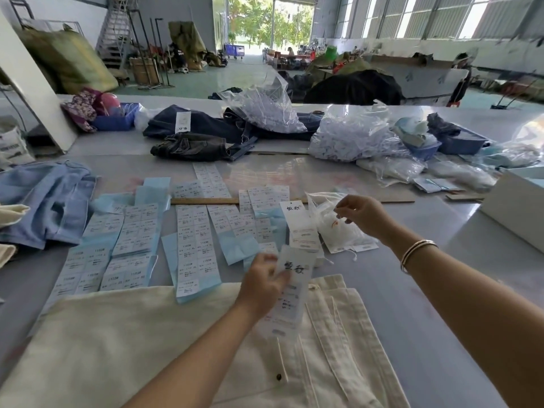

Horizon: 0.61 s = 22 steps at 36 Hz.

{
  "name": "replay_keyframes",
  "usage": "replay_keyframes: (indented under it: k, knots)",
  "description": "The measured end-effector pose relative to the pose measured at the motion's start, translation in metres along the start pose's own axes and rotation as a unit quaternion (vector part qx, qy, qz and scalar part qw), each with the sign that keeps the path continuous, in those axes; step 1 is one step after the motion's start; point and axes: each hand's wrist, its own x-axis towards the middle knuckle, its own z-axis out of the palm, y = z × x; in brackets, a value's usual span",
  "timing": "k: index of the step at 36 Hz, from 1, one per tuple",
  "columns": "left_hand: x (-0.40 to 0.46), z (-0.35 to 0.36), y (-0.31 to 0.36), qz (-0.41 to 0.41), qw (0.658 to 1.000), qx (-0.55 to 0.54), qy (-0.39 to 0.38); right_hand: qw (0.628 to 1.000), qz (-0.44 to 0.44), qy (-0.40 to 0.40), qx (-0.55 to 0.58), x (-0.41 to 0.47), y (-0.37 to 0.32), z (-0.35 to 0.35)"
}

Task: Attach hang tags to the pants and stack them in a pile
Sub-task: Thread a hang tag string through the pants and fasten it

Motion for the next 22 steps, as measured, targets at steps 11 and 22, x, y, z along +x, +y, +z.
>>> replay_keyframes:
  k: [11,22]
  knots:
    - [0.071,0.015,0.061,0.168,0.915,0.354,-0.094,0.995,-0.059,-0.033,-0.073,-0.024,0.003,0.017]
    - [0.056,0.026,0.038,0.162,0.929,0.307,-0.13,0.996,0.024,0.016,-0.09,-0.01,0.027,0.022]
